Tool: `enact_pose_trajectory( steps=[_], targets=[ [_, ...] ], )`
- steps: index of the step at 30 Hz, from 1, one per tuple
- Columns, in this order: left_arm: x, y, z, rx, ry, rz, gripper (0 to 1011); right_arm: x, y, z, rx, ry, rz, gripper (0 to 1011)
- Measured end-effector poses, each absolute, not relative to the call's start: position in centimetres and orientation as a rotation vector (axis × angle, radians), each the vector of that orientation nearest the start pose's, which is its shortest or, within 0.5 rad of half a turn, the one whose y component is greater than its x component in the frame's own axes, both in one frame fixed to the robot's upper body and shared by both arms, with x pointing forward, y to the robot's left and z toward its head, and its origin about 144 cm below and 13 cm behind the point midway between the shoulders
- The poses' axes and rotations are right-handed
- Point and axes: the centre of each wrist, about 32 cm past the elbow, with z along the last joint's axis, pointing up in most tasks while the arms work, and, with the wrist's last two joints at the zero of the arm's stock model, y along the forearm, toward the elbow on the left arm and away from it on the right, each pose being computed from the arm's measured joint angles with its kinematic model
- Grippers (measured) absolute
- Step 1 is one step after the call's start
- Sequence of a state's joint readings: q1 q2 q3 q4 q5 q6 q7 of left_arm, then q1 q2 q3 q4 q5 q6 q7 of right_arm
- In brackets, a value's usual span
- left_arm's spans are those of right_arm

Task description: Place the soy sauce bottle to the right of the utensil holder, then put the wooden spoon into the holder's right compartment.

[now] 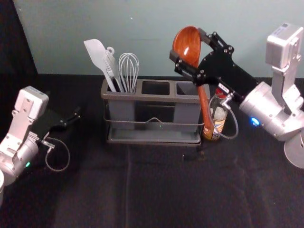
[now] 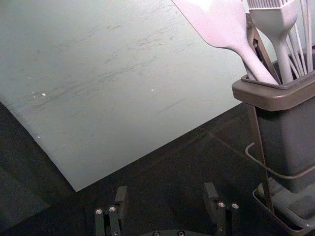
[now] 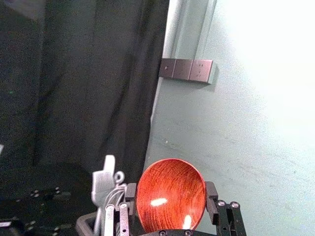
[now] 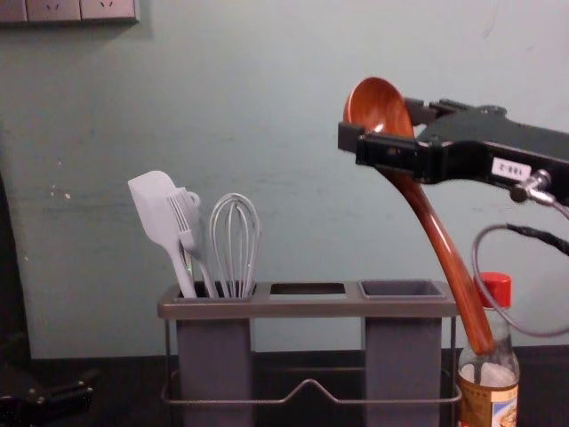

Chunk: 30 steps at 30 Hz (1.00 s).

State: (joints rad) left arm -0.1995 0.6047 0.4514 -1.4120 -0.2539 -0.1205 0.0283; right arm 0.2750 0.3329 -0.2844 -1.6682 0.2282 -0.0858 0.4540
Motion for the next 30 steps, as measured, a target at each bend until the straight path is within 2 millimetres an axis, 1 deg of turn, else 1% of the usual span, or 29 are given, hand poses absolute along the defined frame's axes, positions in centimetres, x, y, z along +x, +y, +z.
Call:
enact_pose_trajectory(
  steps=[11,22,30],
  targets=[
    [48.9,31.0,114.0,0.304,-0.285,1.248,1005,53.8,-22.5,126.4,0.082,-0.436,-0.818,840],
    [48.9,31.0,114.0,0.305,-0.285,1.248,1005,56.5,-21.5,128.1,0.083,-0.474,-0.828,840],
    [48.9,31.0,114.0,0.305,-0.285,1.248,1005,57.8,-20.6,128.4,0.082,-0.487,-0.827,840]
  ],
)
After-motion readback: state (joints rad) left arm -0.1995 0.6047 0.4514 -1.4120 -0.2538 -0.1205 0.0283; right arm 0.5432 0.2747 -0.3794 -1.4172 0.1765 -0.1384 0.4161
